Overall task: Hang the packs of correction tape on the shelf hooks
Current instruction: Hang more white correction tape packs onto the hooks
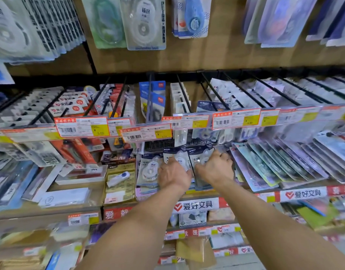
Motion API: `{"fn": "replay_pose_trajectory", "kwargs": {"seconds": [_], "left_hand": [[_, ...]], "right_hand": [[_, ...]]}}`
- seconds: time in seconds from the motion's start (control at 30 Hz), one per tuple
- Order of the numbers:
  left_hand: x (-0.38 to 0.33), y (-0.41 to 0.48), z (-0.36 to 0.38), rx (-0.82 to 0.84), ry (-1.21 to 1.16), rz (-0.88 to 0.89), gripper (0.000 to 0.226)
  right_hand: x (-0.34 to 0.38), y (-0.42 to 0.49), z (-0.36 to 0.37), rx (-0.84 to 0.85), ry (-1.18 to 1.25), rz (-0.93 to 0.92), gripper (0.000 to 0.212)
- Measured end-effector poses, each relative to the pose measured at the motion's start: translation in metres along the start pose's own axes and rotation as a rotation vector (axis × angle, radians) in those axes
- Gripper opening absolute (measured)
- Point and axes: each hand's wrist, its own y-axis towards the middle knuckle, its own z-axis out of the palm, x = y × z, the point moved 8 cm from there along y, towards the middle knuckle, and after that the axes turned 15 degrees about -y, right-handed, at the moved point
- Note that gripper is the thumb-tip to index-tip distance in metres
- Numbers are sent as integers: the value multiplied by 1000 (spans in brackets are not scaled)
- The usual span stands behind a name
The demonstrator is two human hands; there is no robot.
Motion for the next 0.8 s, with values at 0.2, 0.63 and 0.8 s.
{"fn": "replay_pose_trajectory", "kwargs": {"seconds": [0.2,0.63,0.8], "left_hand": [[-1,-6,-7,-4,-2,23,65],[28,-88,-44,44,-132,288,73],[28,-117,-64,-1,-137,302,75]], "right_hand": [[-7,-5,-10,-36,50,22,73],[-46,-66,-32,-21,280,83,74],[-37,-90,-52,20,553,-51,46]]}}
